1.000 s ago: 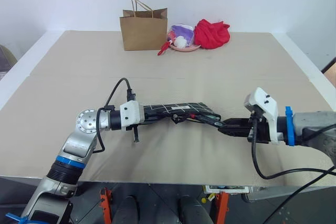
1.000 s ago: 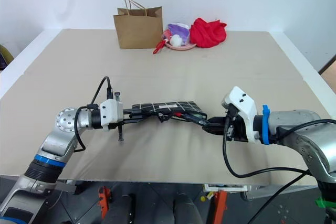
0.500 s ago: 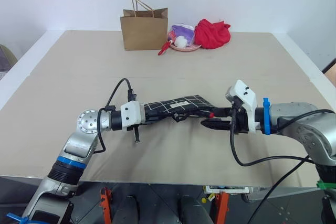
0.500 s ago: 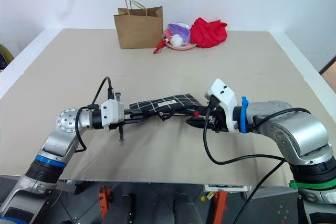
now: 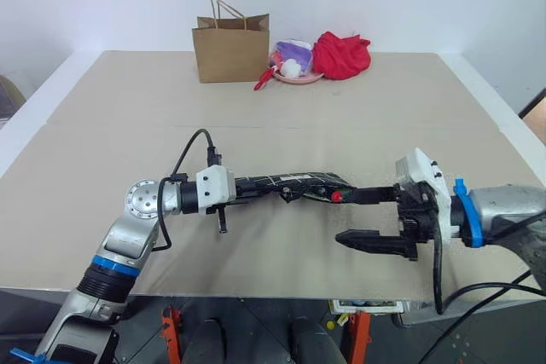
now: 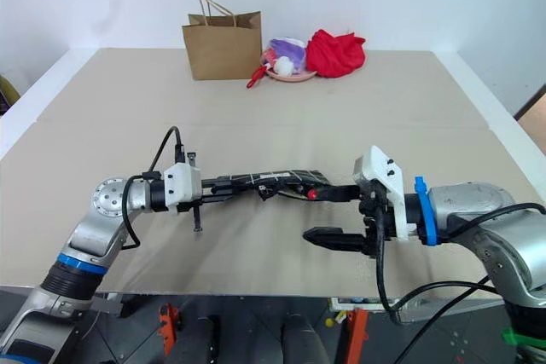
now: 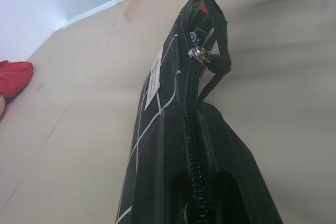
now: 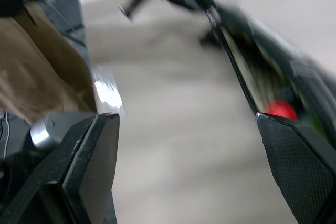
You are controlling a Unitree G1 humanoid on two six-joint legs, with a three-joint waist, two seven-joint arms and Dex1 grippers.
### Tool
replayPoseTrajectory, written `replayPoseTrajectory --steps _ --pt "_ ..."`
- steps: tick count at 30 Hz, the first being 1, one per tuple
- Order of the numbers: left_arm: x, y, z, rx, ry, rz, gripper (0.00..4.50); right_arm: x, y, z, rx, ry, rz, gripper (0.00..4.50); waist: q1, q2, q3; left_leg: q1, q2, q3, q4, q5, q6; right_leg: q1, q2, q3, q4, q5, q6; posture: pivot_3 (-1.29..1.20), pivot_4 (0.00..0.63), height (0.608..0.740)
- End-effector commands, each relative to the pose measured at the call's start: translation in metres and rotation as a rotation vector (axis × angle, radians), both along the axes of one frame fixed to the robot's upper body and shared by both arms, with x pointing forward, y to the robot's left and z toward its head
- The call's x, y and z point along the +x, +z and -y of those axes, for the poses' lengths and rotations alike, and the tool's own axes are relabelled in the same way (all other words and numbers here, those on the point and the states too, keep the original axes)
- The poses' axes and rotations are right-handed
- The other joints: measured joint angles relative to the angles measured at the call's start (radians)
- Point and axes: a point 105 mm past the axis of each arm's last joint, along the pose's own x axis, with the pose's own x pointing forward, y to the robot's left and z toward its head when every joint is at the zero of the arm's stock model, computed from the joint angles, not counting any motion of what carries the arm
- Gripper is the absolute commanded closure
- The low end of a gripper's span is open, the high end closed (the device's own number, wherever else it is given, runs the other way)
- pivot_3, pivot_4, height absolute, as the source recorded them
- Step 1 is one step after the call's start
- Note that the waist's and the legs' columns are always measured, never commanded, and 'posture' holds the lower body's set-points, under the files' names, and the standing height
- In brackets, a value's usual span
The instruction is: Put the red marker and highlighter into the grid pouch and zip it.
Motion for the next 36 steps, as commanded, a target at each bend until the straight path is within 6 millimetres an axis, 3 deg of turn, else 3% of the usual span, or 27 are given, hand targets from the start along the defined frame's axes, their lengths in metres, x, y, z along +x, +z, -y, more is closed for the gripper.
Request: replayPoseTrajectory --steps 1,5,8,15,19,25,32,36 --pt "0.000 0.016 -0.001 -0.031 -0.002 0.048 4.50 0.004 0.019 -0.009 0.033 0.010 0.148 0.04 0.002 0.000 0.000 0.000 0.000 0.000 0.000 0.000 -0.001 0.000 0.000 0.000 0.000 0.000 0.000 0.00 0.150 0.740" --pt "0.001 0.017 -0.001 -0.030 -0.003 0.049 4.50 0.020 0.012 -0.020 0.019 -0.004 0.290 0.04 0.005 -0.001 0.000 -0.001 0.000 0.000 0.001 0.001 -0.001 0.000 0.000 0.000 0.000 0.000 0.000 0.00 0.150 0.740" --pt "0.001 0.018 0.000 -0.030 -0.002 0.053 4.50 0.031 -0.004 -0.029 -0.005 -0.005 0.340 0.04 0.006 -0.001 0.000 -0.001 0.000 0.000 0.000 0.001 -0.001 0.000 0.000 0.000 0.000 0.000 0.000 0.00 0.150 0.740" --pt "0.000 0.017 -0.001 -0.025 0.001 0.054 4.50 0.036 -0.012 -0.046 0.028 0.036 0.400 0.04 0.006 -0.001 0.000 -0.001 0.000 0.000 -0.001 0.000 -0.001 0.000 0.000 0.000 0.000 -0.001 0.002 0.00 0.150 0.740" --pt "0.000 0.016 -0.002 -0.023 0.005 0.053 4.50 0.035 -0.011 -0.048 0.037 0.059 0.430 1.30 0.006 -0.001 0.000 -0.001 0.000 0.000 -0.001 0.000 -0.001 0.000 0.000 0.000 0.000 -0.001 0.001 0.00 0.150 0.740" --pt "-0.001 0.015 -0.002 -0.021 0.009 0.052 4.50 0.034 -0.020 -0.047 0.004 0.083 0.448 4.43 0.007 -0.001 0.000 -0.001 0.000 0.000 -0.001 0.000 -0.001 0.000 0.000 0.000 0.000 -0.001 0.001 0.00 0.150 0.740" --pt "-0.001 0.014 -0.001 -0.021 0.009 0.052 4.50 0.034 -0.016 -0.049 0.016 0.085 0.471 4.47 0.007 -0.001 0.000 -0.001 0.000 0.000 -0.001 0.000 -0.001 0.000 0.000 0.000 0.000 -0.001 0.001 0.00 0.150 0.740" --pt "-0.001 0.014 -0.002 -0.020 0.009 0.052 4.50 0.035 -0.001 -0.049 0.069 0.059 0.500 4.47 0.006 -0.001 0.000 -0.001 0.000 0.000 -0.001 0.000 -0.001 0.000 0.000 0.000 0.000 -0.001 0.001 0.00 0.150 0.740"
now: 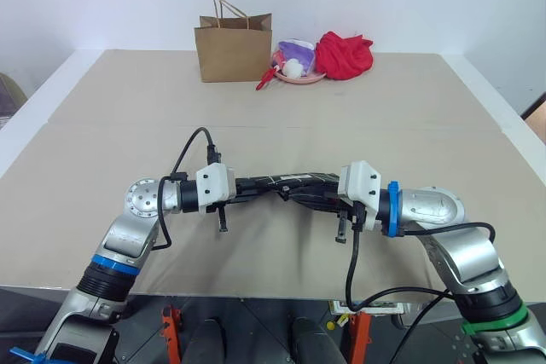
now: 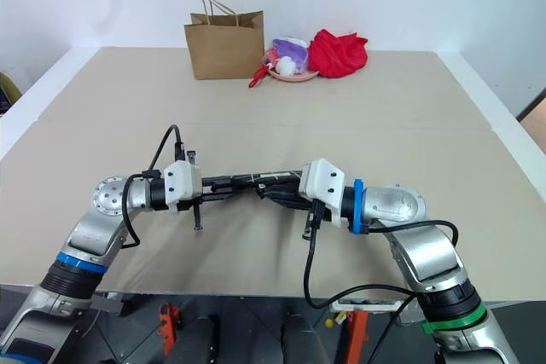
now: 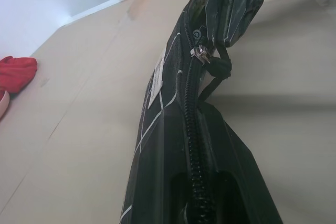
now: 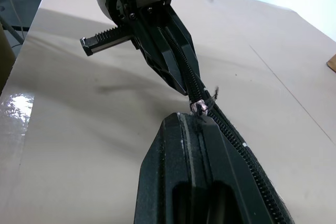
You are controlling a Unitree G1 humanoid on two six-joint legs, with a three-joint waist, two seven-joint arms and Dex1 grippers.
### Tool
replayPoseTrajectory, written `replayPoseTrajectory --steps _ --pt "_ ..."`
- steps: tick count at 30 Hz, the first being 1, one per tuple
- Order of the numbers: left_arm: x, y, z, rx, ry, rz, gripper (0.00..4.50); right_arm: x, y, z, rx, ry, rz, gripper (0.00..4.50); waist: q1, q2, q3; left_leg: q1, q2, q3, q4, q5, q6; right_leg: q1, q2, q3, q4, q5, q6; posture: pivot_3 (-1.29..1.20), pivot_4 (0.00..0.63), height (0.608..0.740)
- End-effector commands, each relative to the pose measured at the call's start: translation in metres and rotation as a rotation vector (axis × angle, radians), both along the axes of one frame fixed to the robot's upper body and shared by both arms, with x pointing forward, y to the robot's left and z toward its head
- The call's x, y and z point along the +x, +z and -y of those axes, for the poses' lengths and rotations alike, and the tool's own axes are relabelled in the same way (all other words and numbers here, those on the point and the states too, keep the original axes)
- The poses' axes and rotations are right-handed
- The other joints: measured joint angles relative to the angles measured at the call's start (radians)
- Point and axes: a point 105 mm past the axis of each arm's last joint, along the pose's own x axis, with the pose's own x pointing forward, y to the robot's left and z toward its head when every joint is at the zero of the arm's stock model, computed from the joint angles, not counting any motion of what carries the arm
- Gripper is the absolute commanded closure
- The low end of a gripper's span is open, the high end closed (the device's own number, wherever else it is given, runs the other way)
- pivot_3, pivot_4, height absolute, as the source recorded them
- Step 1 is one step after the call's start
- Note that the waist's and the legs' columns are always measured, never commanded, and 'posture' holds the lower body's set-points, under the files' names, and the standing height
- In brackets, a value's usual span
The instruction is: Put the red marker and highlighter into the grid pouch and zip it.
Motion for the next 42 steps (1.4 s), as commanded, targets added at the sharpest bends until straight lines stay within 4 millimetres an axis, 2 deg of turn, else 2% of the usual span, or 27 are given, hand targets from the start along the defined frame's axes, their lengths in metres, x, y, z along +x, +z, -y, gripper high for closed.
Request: replayPoseTrajectory --steps 1,4,8,34,42 --pt "-0.003 0.012 -0.001 -0.017 -0.001 0.050 4.50 0.000 0.029 0.002 0.083 -0.011 0.075 4.47 0.000 0.000 0.000 0.000 0.000 0.000 0.000 0.000 0.000 0.000 0.000 0.000 0.000 0.000 0.000 0.00 0.150 0.740" --pt "-0.003 0.011 -0.002 -0.014 0.001 0.049 4.50 0.002 0.042 0.011 0.115 -0.041 0.090 4.47 0.000 0.000 0.000 0.000 0.000 0.000 0.000 0.000 0.000 0.000 0.000 0.000 0.000 0.000 0.000 0.00 0.150 0.740" --pt "-0.003 0.010 -0.003 -0.010 0.003 0.047 4.50 0.003 0.044 0.028 0.086 -0.086 0.092 4.47 0.001 0.000 0.000 0.000 0.000 0.000 0.000 0.000 0.000 0.000 0.000 0.000 0.000 0.000 0.000 0.00 0.150 0.740" --pt "-0.004 0.007 -0.004 0.013 0.000 0.040 4.50 -0.007 0.024 0.095 -0.039 -0.267 0.027 4.47 0.001 0.000 0.000 0.000 0.000 0.000 0.000 0.000 0.000 0.001 0.000 0.000 0.000 0.000 0.000 0.00 0.150 0.740" --pt "-0.004 0.006 -0.004 0.012 -0.001 0.037 4.50 -0.007 0.021 0.101 -0.034 -0.291 0.014 4.47 0.000 0.000 0.000 0.000 0.000 0.000 0.000 0.000 0.000 0.001 0.000 0.000 0.000 0.000 0.000 0.00 0.150 0.740"
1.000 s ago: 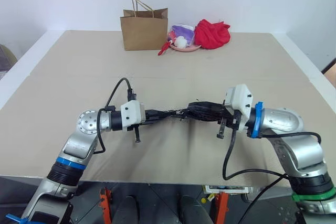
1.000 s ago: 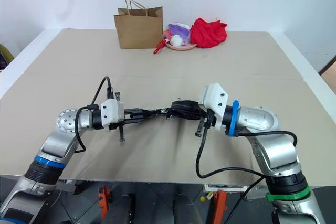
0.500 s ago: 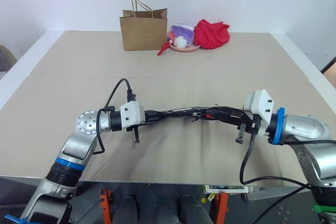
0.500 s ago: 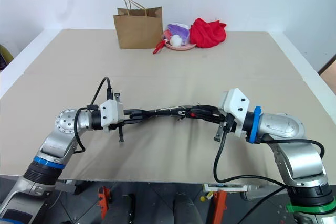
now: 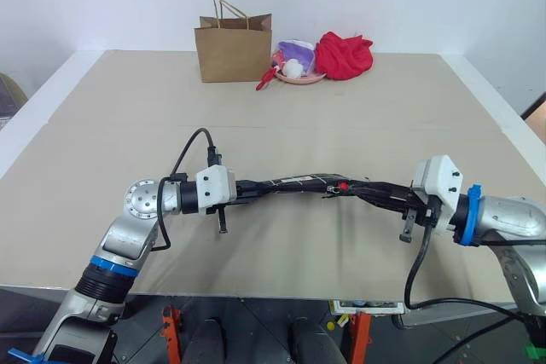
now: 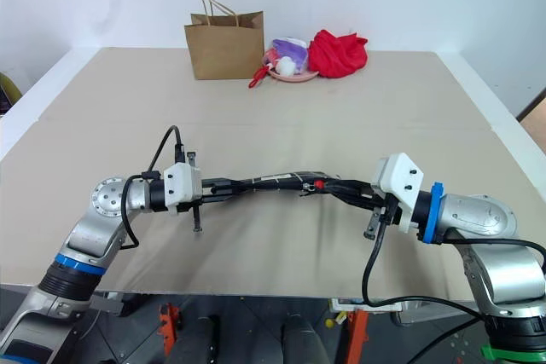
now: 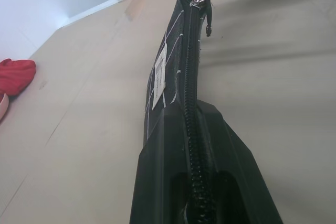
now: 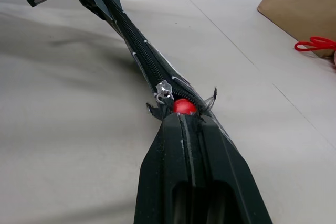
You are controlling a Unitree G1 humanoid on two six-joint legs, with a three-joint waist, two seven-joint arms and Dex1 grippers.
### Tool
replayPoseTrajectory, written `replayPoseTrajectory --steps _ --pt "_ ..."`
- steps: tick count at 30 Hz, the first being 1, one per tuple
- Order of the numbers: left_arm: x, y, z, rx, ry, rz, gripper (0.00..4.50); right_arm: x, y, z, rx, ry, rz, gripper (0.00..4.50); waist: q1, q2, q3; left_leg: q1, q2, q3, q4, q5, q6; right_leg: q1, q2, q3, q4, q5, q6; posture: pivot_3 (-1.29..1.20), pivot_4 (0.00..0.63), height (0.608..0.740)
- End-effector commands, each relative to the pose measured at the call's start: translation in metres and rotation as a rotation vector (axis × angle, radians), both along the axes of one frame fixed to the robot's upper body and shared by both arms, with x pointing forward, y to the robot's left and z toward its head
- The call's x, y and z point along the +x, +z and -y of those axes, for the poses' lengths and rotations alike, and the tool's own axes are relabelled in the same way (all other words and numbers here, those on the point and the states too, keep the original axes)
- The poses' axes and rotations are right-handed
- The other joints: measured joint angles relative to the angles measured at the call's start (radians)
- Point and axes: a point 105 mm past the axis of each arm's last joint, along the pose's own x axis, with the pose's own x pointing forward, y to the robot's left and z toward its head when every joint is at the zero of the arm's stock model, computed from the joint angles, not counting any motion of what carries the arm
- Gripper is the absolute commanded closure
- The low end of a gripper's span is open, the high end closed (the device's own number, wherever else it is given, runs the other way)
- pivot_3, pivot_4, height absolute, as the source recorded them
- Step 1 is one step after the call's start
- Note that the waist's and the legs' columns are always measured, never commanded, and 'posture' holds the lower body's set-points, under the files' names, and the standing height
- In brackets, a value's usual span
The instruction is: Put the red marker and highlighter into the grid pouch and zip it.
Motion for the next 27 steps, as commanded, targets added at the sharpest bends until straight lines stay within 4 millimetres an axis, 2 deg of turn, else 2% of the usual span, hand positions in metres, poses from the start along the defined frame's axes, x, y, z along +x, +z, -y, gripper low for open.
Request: replayPoseTrajectory --steps 1,20,27 --pt "0.000 0.006 -0.004 -0.001 0.008 0.029 4.50 0.002 0.010 0.015 -0.022 -0.053 0.048 4.47 0.000 0.000 0.000 0.000 0.000 0.000 0.000 0.000 0.000 0.000 0.000 0.000 0.000 0.000 0.000 0.00 0.150 0.740" --pt "-0.001 0.004 -0.006 0.013 0.012 0.021 4.50 0.008 0.011 0.045 -0.053 -0.204 0.062 4.47 0.000 0.000 0.000 0.000 0.000 0.000 0.000 0.000 0.000 0.000 0.000 0.000 0.000 0.000 0.000 0.00 0.150 0.740" --pt "-0.001 0.004 -0.005 0.017 0.004 0.022 4.50 0.005 0.009 0.046 -0.062 -0.223 0.055 4.47 0.000 0.000 0.000 0.000 0.000 0.000 0.000 0.000 0.000 0.001 0.000 0.000 0.000 0.000 0.000 0.00 0.150 0.740"
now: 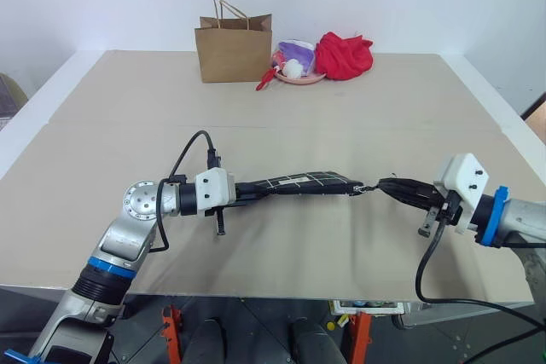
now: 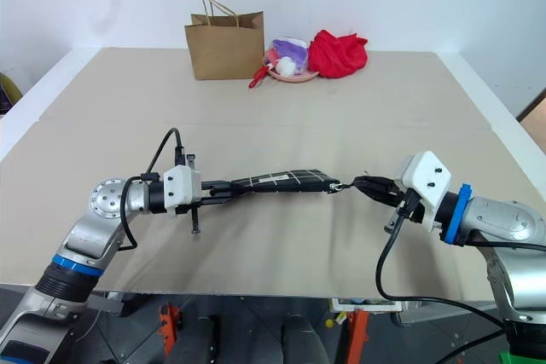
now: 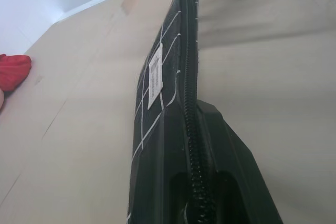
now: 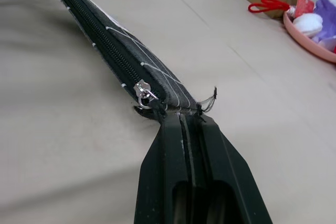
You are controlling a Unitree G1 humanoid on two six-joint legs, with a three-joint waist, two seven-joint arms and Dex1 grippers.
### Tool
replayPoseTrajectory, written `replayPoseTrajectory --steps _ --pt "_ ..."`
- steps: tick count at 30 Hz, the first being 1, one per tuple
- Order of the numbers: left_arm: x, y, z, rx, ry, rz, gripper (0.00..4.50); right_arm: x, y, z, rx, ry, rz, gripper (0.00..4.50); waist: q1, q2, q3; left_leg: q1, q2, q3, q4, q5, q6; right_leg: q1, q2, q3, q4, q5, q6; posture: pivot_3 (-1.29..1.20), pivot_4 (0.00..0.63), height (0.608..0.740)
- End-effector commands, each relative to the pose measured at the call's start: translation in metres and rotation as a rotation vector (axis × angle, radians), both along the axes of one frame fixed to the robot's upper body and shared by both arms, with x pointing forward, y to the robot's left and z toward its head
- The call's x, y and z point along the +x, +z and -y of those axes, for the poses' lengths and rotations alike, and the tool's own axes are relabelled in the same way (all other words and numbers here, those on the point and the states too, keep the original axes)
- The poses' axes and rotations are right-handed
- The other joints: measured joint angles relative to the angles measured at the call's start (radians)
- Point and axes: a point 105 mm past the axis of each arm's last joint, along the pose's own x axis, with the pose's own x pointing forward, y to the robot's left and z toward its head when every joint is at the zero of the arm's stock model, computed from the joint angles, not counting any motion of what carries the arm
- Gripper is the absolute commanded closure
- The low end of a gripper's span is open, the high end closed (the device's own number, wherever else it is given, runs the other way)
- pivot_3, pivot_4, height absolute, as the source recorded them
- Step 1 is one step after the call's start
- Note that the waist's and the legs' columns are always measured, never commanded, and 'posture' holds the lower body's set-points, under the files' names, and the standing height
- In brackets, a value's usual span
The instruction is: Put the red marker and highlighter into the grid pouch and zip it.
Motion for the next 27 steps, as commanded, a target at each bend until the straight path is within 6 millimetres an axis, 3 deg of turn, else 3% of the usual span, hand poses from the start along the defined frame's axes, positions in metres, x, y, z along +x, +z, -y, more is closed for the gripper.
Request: replayPoseTrajectory --steps 1,5,8,12,18,22,25,27 --pt "0.000 0.008 -0.004 -0.004 0.003 0.030 4.50 -0.001 0.011 0.009 -0.029 -0.048 0.052 4.47 0.000 0.000 0.000 0.000 0.000 0.000 0.000 0.000 0.000 0.000 0.000 0.000 0.000 0.000 0.000 0.00 0.150 0.740" --pt "0.000 0.006 -0.008 0.013 0.002 0.033 4.50 -0.003 0.010 0.012 -0.045 -0.051 0.055 4.47 0.000 0.000 0.000 0.000 0.000 0.000 0.000 0.000 0.000 0.000 0.000 0.000 0.000 0.000 0.000 0.00 0.150 0.740" --pt "-0.007 -0.001 -0.008 0.050 -0.045 -0.017 4.50 -0.002 0.018 0.005 0.035 -0.051 0.056 4.47 -0.001 0.000 0.000 0.000 0.000 0.000 0.000 0.000 0.000 0.000 0.000 0.000 0.000 0.000 0.000 0.00 0.150 0.740" --pt "-0.019 0.003 -0.011 0.031 -0.109 -0.124 3.05 -0.008 0.017 -0.005 0.096 -0.010 0.002 3.12 -0.001 0.000 0.000 0.000 0.000 0.000 0.000 0.000 0.000 0.000 0.000 0.000 0.000 0.000 0.000 0.00 0.150 0.740" --pt "-0.015 0.024 -0.033 -0.093 0.014 -0.279 0.28 -0.006 0.013 -0.003 0.230 -0.085 -0.018 0.25 -0.001 0.000 0.000 0.000 0.000 0.000 0.000 0.000 0.000 0.000 0.000 0.000 0.000 0.000 0.000 0.00 0.150 0.740" --pt "0.002 0.023 -0.058 -0.150 0.225 -0.249 0.11 -0.003 0.000 -0.003 0.322 -0.162 -0.026 0.08 -0.001 0.000 0.000 0.000 0.000 0.000 0.000 0.000 0.000 0.000 0.000 0.000 0.000 0.000 0.000 0.00 0.150 0.740" --pt "0.022 0.003 -0.086 -0.188 0.503 -0.281 0.11 0.001 -0.021 0.008 0.388 -0.294 -0.029 0.08 0.000 -0.001 0.000 0.001 0.000 0.000 0.000 0.000 0.000 0.001 0.000 0.000 0.000 0.000 0.000 0.00 0.150 0.740" --pt "0.022 -0.006 -0.093 -0.201 0.574 -0.296 0.11 -0.002 -0.027 0.007 0.393 -0.310 -0.033 0.08 0.000 0.000 0.000 0.001 0.000 0.000 0.000 0.000 0.000 0.001 0.000 0.000 0.000 0.000 -0.001 0.00 0.150 0.740"
